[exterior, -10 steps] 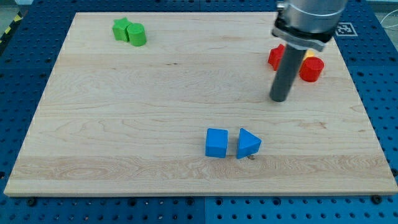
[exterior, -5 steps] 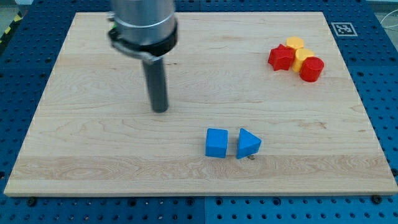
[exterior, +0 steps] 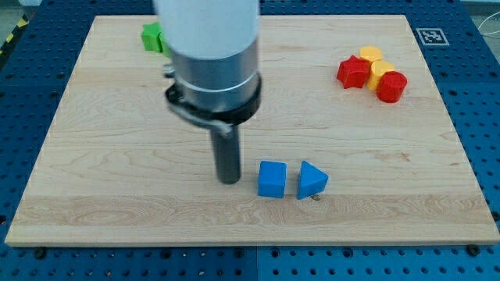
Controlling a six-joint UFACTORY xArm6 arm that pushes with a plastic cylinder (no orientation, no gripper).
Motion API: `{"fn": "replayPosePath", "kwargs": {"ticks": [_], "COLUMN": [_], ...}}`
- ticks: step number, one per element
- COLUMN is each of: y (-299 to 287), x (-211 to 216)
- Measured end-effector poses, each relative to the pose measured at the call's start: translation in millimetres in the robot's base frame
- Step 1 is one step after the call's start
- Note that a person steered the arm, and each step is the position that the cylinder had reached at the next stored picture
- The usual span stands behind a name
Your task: Slide the blue cube closer to the red star
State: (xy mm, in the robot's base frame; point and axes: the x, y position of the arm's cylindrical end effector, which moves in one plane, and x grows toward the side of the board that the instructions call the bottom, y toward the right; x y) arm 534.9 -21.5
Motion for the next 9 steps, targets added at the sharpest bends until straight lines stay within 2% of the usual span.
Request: {"fn": "replayPosePath", "kwargs": {"ticks": [1, 3, 7, 9], "y": [24, 3, 129, 117], "x": [-2, 45, -29, -83]}}
